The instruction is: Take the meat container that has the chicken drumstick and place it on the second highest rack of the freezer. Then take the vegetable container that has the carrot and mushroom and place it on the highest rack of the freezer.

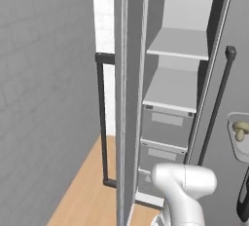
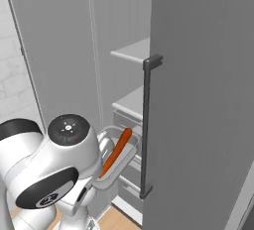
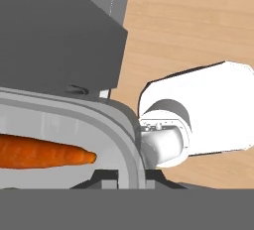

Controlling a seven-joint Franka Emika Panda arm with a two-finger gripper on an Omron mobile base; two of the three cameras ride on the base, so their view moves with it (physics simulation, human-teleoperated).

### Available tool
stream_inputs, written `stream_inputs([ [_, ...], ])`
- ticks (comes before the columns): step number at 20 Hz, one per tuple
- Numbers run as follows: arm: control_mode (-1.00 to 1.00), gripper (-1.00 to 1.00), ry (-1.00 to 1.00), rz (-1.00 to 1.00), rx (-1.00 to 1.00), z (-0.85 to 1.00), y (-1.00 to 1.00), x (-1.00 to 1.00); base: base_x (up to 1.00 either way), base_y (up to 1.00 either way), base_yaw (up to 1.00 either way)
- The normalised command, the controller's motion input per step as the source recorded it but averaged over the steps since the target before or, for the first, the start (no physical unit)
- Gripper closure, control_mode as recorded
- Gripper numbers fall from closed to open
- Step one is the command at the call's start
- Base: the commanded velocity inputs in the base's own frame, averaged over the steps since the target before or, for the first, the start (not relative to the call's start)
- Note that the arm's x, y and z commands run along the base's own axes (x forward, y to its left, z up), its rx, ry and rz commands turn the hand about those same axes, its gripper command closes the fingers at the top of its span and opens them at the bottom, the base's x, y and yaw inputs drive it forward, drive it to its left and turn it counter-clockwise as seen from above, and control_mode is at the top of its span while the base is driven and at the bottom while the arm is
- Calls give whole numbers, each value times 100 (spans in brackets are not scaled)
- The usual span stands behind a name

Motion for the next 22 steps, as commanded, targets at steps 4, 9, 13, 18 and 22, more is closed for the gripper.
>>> stream_inputs([
  [4, 100, 100, 0, 0, 0, 0, 0, 0, 39, 0, -13],
  [9, 100, 100, 0, 0, 0, 0, 0, 0, 50, 0, -9],
  [13, 100, 100, 0, 0, 0, 0, 0, 0, 47, 0, -5],
  [18, 100, 100, 0, 0, 0, 0, 0, 0, 3, 5, -4],
  [22, 100, 100, 0, 0, 0, 0, 0, 0, 11, 17, -2],
])
